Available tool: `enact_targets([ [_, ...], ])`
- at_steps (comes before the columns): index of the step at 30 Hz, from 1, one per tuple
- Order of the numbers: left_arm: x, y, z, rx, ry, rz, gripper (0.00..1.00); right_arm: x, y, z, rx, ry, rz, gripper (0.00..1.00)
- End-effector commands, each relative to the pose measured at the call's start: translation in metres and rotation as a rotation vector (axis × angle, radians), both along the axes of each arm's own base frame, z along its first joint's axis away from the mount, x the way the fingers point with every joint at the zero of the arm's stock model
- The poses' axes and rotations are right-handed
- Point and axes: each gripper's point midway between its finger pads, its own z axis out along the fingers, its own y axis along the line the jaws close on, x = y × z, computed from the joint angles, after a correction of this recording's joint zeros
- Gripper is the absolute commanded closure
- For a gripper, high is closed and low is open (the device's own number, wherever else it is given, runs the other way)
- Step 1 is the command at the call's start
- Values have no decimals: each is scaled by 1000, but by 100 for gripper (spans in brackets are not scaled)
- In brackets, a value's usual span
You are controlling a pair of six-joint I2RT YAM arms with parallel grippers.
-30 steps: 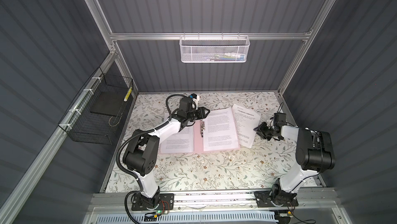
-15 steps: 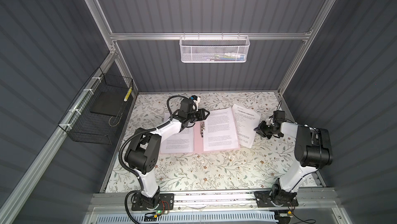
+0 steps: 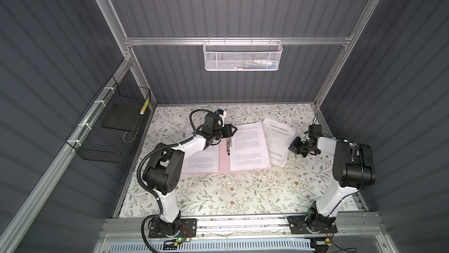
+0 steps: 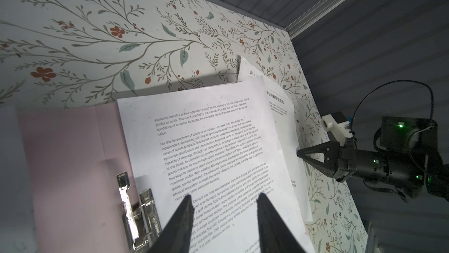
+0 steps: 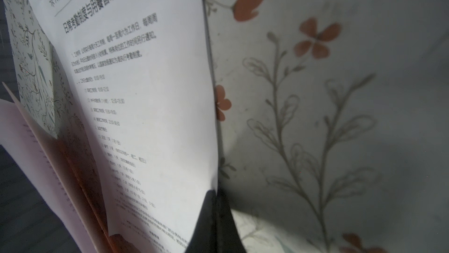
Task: Put the files into the folder
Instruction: 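Grasp the XDOF sheet edge with the right gripper and lift it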
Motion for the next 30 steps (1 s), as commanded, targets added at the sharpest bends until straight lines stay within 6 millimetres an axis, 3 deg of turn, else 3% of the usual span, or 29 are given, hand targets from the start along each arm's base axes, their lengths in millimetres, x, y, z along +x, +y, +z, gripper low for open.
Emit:
enact_targets([
  [1, 0, 2, -10, 12, -1, -8, 55, -3, -1, -3, -19, 18, 3, 100],
  [3, 1, 2, -9, 18, 1, -11, 55, -2, -3, 5, -31, 2, -1, 100],
  [19, 2, 9, -4, 24, -11, 4, 55, 6, -32, 147, -268, -232, -14, 100],
  [30, 3, 19, 10, 36, -62, 54, 55, 10, -7, 267, -301, -490, 25, 100],
])
